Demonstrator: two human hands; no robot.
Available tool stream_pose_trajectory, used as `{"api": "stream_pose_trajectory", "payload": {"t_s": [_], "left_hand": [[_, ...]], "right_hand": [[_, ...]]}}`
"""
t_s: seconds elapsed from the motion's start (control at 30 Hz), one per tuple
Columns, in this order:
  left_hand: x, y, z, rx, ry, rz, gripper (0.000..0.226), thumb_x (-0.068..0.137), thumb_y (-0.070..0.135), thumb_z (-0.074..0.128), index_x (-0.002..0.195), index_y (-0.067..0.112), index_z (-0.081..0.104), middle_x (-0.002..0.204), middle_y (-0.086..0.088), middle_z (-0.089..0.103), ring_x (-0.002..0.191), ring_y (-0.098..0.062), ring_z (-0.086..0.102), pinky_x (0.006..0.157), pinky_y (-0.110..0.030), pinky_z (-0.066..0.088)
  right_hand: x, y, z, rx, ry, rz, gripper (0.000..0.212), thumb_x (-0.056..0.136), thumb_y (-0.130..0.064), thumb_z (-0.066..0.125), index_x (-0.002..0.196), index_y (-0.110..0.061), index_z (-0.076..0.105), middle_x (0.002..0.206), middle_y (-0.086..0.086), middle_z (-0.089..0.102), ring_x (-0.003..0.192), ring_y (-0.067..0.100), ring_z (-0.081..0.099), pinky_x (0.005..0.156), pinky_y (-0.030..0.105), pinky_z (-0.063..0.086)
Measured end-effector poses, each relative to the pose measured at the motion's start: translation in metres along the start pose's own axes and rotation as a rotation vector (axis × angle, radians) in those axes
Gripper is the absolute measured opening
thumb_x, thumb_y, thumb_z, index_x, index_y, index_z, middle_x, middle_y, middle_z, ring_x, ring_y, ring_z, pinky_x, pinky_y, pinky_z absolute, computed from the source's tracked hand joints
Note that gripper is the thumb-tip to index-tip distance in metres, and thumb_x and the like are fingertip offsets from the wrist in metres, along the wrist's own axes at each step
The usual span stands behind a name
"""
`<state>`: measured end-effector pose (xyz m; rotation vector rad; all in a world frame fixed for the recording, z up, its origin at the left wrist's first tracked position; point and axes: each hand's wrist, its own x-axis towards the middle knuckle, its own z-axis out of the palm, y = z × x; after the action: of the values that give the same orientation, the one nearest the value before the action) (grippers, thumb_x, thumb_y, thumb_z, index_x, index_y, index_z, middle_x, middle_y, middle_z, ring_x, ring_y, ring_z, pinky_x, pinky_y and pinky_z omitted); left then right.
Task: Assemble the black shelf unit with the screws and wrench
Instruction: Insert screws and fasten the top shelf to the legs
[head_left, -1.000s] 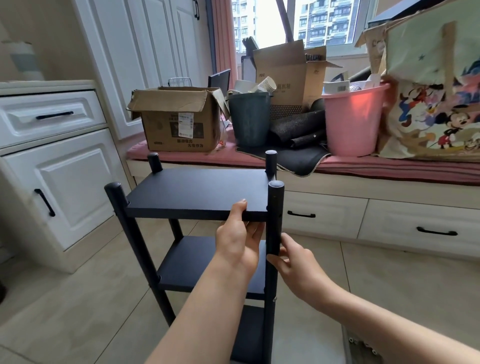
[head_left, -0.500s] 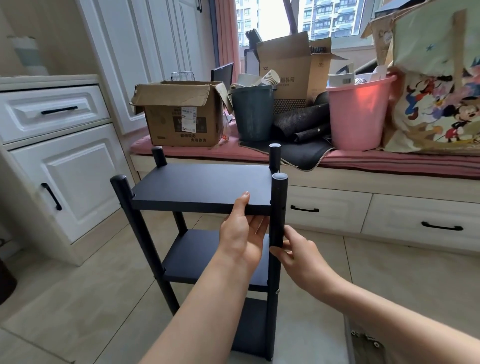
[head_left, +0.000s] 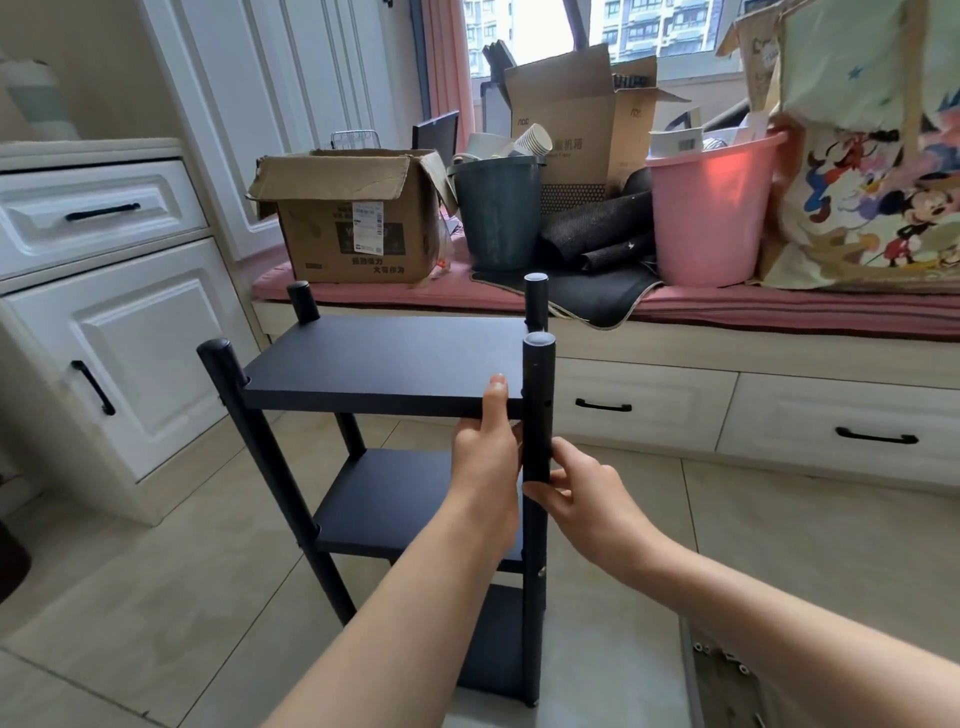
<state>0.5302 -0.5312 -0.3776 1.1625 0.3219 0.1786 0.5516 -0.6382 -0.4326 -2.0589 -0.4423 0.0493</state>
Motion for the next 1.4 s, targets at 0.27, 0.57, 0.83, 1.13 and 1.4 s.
{"api": "stream_pose_trajectory", "payload": {"t_s": [0.27,0.57,0.83,1.13,1.4], "left_hand": [[-0.011,-0.007,0.013,0.009,0.007,0.109,0.037,0.102,0.044,0.047,0.096,0.014,0.069,0.093,-0.004,0.078,0.091,-0.017,0.069,0.092,-0.047,0.057],[-0.014,-0.016,0.017,0.009,0.066,0.201,0.037,0.104,0.044,0.043,0.1,0.016,0.067,0.096,0.0,0.078,0.096,-0.017,0.07,0.081,-0.027,0.051],[-0.007,-0.026,0.026,-0.066,0.099,0.234,0.032,0.106,0.04,0.041,0.104,0.016,0.063,0.095,-0.003,0.078,0.097,-0.017,0.069,0.09,-0.029,0.049],[-0.004,-0.035,0.038,-0.081,0.005,0.262,0.035,0.105,0.043,0.041,0.111,0.017,0.064,0.103,-0.003,0.077,0.096,-0.015,0.071,0.071,-0.017,0.056],[-0.008,-0.04,0.045,-0.05,-0.031,0.276,0.033,0.105,0.041,0.041,0.102,0.019,0.066,0.105,-0.007,0.077,0.095,-0.017,0.071,0.073,-0.019,0.056]], "right_hand": [[0.007,0.002,-0.015,-0.035,-0.082,0.02,0.021,0.092,-0.03,0.068,0.111,-0.028,0.062,0.097,-0.008,0.072,0.093,0.002,0.066,0.063,0.006,0.046],[-0.008,0.077,-0.074,-0.18,-0.06,0.155,0.014,0.091,-0.033,0.068,0.103,-0.027,0.065,0.095,-0.006,0.072,0.094,0.008,0.067,0.071,0.015,0.047],[-0.024,0.204,-0.081,-0.325,-0.142,0.323,0.017,0.092,-0.031,0.067,0.105,-0.019,0.068,0.092,-0.007,0.068,0.087,0.008,0.063,0.074,0.019,0.043],[-0.069,0.356,-0.06,-0.65,-0.385,0.7,0.037,0.097,-0.033,0.06,0.125,-0.01,0.053,0.132,0.008,0.061,0.123,0.022,0.057,0.087,0.024,0.044],[-0.099,0.395,-0.021,-0.569,-0.363,0.877,0.054,0.094,-0.041,0.063,0.132,-0.007,0.048,0.139,0.015,0.051,0.125,0.028,0.056,0.097,0.027,0.044]]}}
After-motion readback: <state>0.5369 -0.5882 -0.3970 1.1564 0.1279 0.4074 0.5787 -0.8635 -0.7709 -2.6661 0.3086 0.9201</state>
